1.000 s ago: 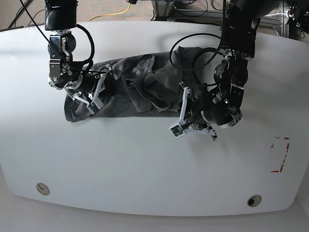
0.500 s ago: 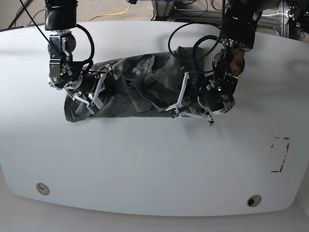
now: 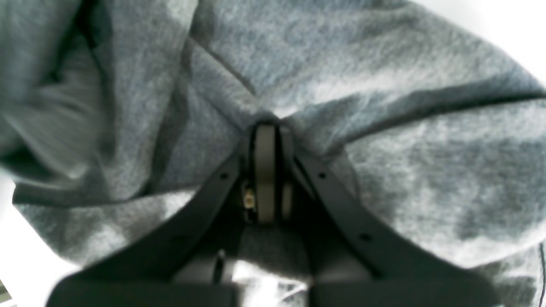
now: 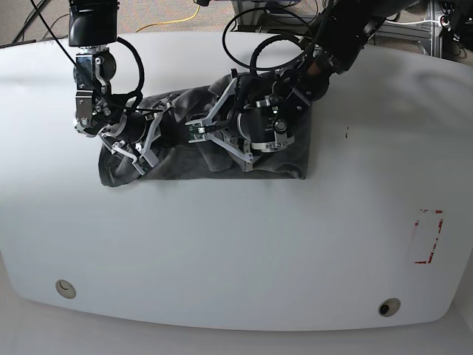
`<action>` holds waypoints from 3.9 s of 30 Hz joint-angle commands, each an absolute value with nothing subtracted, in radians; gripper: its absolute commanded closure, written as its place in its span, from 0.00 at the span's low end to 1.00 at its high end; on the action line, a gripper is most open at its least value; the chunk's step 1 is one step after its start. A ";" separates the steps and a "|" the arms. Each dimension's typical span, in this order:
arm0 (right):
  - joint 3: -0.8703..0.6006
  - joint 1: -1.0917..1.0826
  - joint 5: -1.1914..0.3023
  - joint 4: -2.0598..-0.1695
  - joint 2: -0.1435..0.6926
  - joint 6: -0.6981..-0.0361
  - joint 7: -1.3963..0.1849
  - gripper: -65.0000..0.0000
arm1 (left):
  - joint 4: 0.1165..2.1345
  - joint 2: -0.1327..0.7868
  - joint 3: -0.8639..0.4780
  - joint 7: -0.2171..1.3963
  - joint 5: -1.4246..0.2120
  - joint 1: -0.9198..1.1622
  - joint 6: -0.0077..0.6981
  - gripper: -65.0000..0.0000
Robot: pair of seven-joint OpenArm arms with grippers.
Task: Layout the t-shirt on the table in an organized manner, then fold the t-shirt properly
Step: 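Grasp the folded shirt with the left gripper and push it toward the right gripper, then release the shirt and reposition the left gripper over the bundle end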
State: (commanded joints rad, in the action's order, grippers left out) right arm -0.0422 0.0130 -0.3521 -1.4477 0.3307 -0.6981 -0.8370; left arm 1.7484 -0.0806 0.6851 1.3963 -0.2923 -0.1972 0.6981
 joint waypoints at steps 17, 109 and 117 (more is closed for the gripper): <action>-0.045 0.015 -0.352 -1.449 0.331 -0.698 -0.837 0.97 | 1.755 -0.044 0.559 1.396 -0.222 -0.242 0.698 0.81; -0.044 0.013 -0.354 -1.449 0.331 -0.698 -0.837 0.97 | 1.842 0.105 0.147 1.069 -0.197 -0.064 0.698 0.81; -0.042 0.013 -0.354 -1.449 0.331 -0.698 -0.837 0.97 | 1.837 0.105 0.094 1.069 -0.197 -0.033 0.698 0.81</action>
State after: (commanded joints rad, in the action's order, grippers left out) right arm -0.0422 0.0130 -0.3537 -1.4492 0.3307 -0.6981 -0.8370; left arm 1.8374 0.1051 0.0944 1.0687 -0.1972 -0.0330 0.6981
